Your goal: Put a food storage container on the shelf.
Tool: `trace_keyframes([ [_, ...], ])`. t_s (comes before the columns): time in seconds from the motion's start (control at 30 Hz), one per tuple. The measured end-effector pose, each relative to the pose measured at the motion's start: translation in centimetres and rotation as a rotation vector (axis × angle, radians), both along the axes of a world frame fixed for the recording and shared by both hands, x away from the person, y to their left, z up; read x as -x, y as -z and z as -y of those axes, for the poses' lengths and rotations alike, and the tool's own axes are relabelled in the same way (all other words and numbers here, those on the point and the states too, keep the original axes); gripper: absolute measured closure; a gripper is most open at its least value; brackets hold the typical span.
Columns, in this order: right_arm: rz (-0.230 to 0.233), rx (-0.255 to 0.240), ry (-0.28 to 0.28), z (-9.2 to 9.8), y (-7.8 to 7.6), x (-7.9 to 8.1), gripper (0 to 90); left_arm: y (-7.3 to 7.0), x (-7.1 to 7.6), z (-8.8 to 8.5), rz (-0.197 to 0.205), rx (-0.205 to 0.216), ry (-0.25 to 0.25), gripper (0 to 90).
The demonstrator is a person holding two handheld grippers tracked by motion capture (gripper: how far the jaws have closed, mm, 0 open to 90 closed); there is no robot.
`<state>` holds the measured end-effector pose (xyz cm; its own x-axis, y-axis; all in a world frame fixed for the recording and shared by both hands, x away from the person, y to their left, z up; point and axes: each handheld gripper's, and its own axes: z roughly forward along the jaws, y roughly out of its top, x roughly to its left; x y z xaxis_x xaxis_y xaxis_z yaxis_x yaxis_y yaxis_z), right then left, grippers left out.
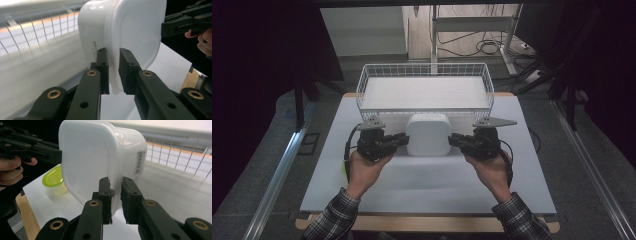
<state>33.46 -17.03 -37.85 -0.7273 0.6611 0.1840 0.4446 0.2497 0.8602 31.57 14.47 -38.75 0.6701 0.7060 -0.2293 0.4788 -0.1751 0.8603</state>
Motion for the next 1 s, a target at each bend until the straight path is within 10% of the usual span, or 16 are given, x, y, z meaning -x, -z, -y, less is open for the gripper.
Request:
trace_keyframes([
  [1.0,0.069,-0.063,0.001,-1.6,-7.3,-5.0,78.6,-7.9,-4.2,-1.3,0.086,-0.006,-0.057,78.8],
])
